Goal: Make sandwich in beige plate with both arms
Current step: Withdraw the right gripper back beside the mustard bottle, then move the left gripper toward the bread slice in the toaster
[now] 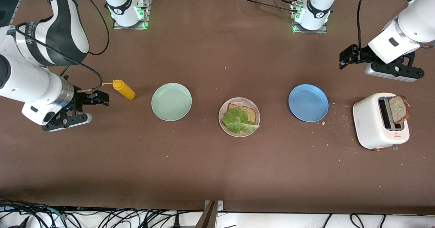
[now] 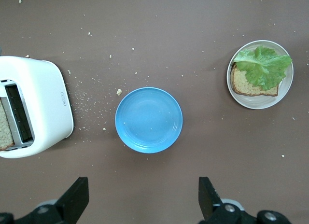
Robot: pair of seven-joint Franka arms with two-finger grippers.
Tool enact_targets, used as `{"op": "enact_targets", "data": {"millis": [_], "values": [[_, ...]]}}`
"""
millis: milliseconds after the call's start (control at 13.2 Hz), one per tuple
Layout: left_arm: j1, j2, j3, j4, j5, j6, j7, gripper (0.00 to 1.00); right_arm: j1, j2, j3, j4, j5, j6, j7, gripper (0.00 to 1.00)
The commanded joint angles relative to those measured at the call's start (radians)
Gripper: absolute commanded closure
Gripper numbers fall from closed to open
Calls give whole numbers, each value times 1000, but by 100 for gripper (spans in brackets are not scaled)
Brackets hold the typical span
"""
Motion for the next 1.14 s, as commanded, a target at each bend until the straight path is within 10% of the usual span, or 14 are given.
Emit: {"op": "enact_targets", "data": {"millis": [0, 1061], "values": [[-5, 13, 6, 34, -10, -22, -3, 0, 1, -15, 1, -14, -17, -7, 3, 0], [14, 16, -11, 30, 87, -42, -4, 0, 1, 1, 1, -14, -14, -3, -9, 0]]}}
